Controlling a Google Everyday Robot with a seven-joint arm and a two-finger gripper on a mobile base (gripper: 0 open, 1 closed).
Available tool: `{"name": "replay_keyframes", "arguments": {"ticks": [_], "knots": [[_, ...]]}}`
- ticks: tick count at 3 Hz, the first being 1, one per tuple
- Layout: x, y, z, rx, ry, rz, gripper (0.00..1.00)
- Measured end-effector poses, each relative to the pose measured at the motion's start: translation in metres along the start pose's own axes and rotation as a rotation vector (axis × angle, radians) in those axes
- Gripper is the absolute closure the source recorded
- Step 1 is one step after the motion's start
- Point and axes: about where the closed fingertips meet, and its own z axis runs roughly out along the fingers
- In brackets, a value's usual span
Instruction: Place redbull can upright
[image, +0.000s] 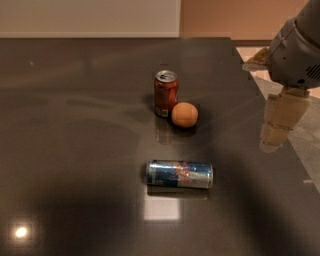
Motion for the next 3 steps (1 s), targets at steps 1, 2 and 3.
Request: {"name": "replay_keyframes", "arguments": {"ticks": [1,2,3], "knots": [[-0.028,0.004,0.021,-0.071,-0.091,-0.194,0.00],[-0.055,0.010,0.035,-0.122,-0.184,-0.395,0.00],[-0.076,0.016,0.046,-0.146,-0.242,-0.620,0.00]]}}
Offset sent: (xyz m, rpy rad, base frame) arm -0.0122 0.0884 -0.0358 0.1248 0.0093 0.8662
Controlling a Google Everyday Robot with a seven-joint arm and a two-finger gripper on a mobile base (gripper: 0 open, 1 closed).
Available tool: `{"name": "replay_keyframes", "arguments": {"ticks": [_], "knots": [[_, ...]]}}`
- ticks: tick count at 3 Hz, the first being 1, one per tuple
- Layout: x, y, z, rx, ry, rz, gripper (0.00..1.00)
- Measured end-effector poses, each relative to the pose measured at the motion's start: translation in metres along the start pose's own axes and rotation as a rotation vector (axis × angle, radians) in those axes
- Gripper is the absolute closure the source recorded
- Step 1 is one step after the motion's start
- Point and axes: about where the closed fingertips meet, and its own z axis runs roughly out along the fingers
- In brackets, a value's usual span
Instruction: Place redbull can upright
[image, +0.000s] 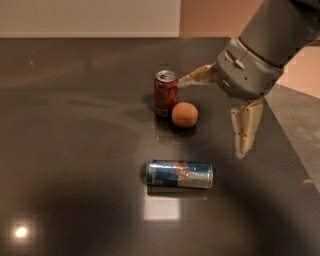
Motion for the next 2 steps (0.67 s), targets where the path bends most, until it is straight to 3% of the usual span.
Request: {"name": "replay_keyframes", "arguments": {"ticks": [2], "knots": [[-0.020,-0.005,0.024,-0.049,-0.008,-0.434,0.00]]}}
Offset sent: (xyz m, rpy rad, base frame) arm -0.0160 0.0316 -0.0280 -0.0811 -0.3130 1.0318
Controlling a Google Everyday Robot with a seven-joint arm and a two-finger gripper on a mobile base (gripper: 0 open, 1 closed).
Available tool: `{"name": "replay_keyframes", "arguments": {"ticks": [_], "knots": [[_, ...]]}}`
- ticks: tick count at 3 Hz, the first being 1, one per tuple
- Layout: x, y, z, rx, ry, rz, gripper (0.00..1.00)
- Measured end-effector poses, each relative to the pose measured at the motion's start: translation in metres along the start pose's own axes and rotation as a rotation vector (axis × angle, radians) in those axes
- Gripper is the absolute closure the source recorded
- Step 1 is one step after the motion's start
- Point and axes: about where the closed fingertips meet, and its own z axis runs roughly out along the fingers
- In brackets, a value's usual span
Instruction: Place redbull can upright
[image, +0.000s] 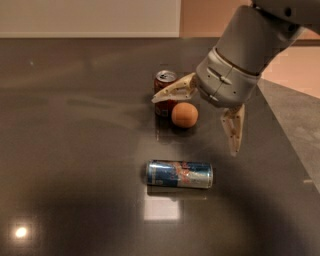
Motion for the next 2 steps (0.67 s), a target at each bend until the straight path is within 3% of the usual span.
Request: {"name": "replay_keyframes", "arguments": {"ticks": [2], "knots": [[-0.0118,0.0013,0.0153,-0.119,0.014,-0.436,0.00]]}}
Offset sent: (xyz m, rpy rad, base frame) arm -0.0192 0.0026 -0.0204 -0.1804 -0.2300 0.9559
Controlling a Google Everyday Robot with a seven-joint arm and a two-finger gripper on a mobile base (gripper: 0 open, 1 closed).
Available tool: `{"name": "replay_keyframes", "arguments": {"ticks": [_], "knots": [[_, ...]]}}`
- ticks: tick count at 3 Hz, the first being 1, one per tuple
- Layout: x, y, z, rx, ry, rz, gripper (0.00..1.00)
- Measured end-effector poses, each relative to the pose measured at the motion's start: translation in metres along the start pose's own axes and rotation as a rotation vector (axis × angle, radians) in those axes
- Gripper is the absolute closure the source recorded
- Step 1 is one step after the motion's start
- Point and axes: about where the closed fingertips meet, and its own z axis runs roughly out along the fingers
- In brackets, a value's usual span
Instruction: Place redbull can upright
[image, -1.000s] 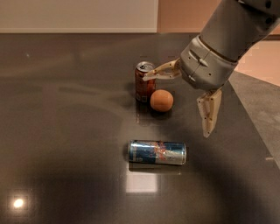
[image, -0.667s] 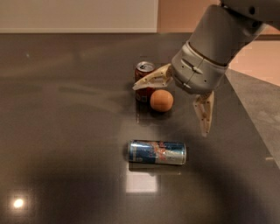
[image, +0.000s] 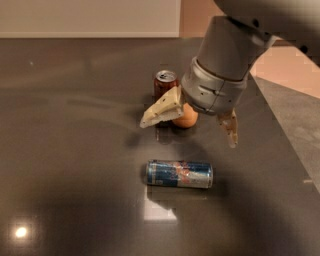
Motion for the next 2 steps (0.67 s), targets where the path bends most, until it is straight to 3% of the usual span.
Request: {"name": "replay_keyframes", "arguments": {"ticks": [1,2], "knots": [[0.0039,-0.0035,0.0000,0.008,0.019,-0.093,0.00],[0.0042,-0.0039,0.0000,0.010,0.020,-0.094,0.00]]}}
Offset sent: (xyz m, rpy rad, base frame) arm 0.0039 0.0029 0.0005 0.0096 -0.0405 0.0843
